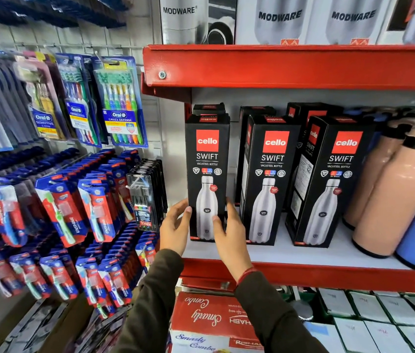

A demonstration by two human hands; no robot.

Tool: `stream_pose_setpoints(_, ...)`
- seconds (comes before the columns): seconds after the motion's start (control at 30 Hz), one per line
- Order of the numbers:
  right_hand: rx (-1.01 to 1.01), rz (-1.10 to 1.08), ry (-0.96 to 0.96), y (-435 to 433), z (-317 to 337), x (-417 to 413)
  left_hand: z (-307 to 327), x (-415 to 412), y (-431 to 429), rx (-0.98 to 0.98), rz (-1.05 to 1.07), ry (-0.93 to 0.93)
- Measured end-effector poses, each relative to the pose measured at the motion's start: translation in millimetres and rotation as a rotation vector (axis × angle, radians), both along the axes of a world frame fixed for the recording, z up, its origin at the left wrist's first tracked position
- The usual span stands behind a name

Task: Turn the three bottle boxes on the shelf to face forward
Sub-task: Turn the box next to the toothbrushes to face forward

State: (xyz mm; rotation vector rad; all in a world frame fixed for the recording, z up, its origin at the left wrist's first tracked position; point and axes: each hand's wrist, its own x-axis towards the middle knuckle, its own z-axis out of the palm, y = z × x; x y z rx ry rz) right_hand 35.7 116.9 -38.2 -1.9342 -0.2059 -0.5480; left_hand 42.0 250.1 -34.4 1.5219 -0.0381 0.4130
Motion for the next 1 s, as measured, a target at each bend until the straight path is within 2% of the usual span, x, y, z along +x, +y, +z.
stream_pose_setpoints(0.43,0.188,0.005,0.048,-8.8,-0.1,-13.2,-3.1,-13.9,2.9,-0.043,-0.010,0.004)
stream_pose_setpoints(1.0,0.264,0.043,0.032,-15.5,-1.6,-58.3,-9.8,-60.2,7.8,-0.084,0.069,-0.015)
